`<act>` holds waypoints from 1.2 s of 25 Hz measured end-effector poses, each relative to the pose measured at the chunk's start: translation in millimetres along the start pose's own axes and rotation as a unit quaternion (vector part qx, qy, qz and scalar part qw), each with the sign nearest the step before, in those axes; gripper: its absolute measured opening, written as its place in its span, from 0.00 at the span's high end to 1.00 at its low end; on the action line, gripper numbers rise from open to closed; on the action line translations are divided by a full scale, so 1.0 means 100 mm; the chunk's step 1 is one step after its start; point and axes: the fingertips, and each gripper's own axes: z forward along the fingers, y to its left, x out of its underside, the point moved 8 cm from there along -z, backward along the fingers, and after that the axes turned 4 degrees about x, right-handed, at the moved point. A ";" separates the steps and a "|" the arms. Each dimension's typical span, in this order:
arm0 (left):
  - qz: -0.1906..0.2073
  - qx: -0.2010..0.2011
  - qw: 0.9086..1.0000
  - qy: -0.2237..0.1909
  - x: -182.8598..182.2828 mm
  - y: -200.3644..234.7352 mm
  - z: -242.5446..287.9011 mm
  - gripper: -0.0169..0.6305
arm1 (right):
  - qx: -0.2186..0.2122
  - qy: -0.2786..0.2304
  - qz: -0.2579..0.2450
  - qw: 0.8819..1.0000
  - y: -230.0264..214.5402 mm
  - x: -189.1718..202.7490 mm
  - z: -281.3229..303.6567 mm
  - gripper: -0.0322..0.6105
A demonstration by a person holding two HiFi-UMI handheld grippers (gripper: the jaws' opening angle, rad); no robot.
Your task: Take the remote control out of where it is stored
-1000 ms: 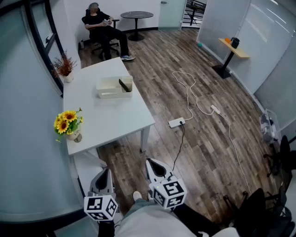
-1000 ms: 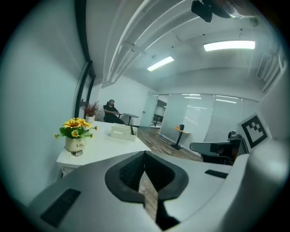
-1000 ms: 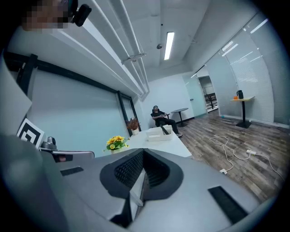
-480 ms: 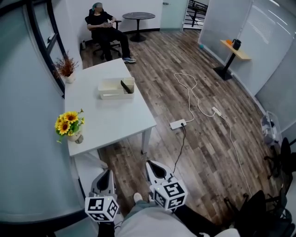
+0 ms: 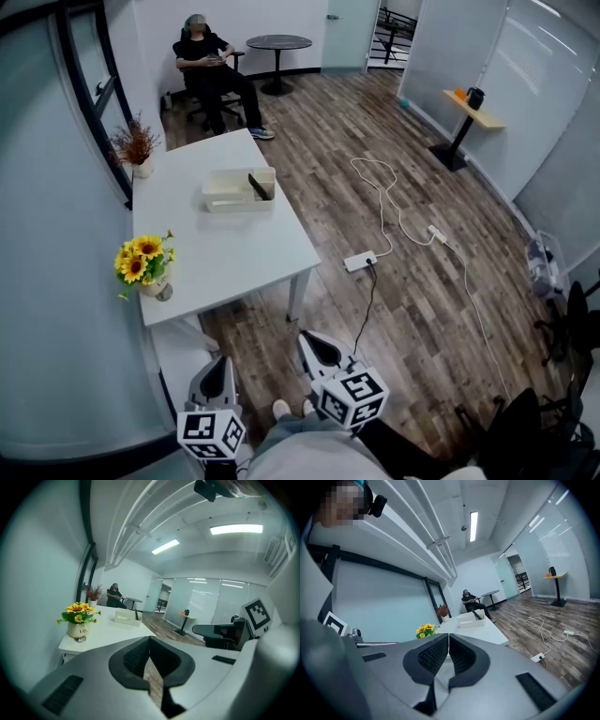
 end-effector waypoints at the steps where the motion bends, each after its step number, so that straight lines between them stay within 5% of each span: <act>1: -0.001 0.000 1.000 -0.001 0.01 0.02 -0.01 0.96 | 0.002 -0.001 -0.001 1.000 0.02 0.00 0.01 0.94; 16: -0.007 -0.002 1.000 -0.002 -0.01 0.41 0.17 0.96 | 0.015 -0.009 -0.013 1.000 0.08 0.05 0.44 0.94; 30: -0.003 -0.028 0.999 -0.018 -0.58 0.78 1.33 0.96 | -0.012 0.001 -0.007 1.000 -0.53 -0.47 1.75 0.94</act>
